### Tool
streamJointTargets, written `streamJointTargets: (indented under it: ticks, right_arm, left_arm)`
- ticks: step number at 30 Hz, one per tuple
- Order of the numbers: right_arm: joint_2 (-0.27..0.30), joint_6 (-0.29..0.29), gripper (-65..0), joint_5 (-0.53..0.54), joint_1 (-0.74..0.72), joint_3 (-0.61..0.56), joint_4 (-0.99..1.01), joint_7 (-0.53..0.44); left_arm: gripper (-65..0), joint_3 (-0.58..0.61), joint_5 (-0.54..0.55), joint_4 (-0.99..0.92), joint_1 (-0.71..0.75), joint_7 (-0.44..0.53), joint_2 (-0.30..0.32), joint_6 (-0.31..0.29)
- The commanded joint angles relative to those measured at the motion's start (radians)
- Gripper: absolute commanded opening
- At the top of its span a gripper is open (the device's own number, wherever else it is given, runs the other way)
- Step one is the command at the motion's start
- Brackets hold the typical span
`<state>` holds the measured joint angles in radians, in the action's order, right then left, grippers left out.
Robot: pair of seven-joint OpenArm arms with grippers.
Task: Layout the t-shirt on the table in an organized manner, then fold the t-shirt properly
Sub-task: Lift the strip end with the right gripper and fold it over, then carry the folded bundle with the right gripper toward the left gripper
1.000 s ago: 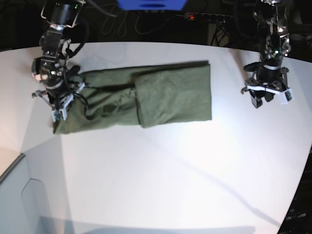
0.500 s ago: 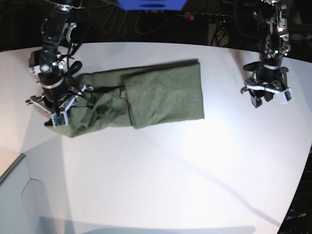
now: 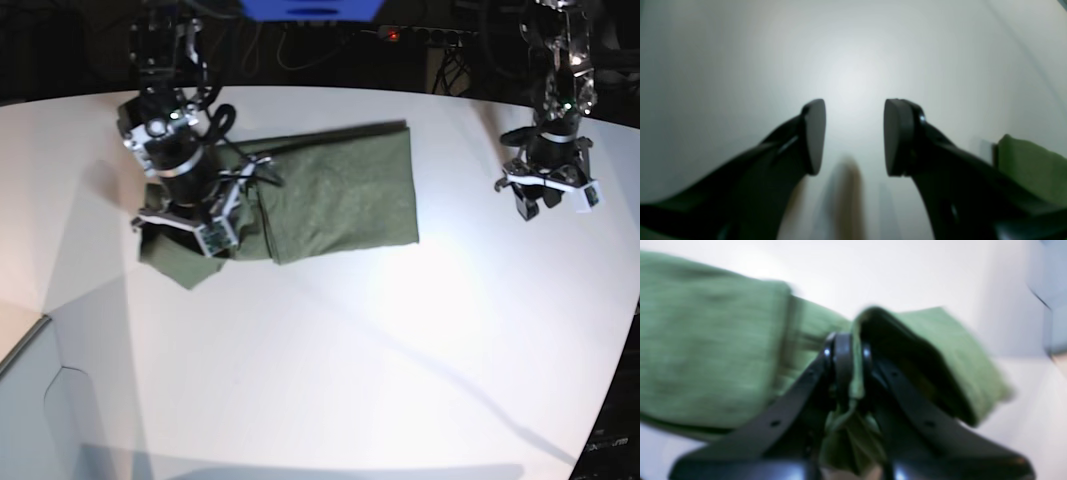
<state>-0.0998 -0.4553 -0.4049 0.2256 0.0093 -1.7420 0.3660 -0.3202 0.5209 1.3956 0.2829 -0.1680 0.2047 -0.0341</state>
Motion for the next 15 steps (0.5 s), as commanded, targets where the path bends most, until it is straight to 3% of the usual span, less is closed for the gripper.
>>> streamJointTargets:
  ticks: [1,9,15]
  right_arm:
    - [-0.004,0.003,-65.0,0.010,-0.009,-0.027,-0.017,-0.028]
    - [-0.001,0.006,-65.0,0.010,-0.018,-0.253,0.027,-0.026]
    - [-0.004,0.008,-65.0,0.010,-0.033,-0.348,0.067,-0.028]
  left_arm:
    - [-37.0,-0.006,-0.003,0.015,-0.004,0.025,0.012,-0.007]
    - [-37.0,0.002,-0.003,0.015,0.009,0.023,0.011,-0.005]
    - [-37.0,0.002,0.002,0.015,0.023,0.023,0.011,-0.003]
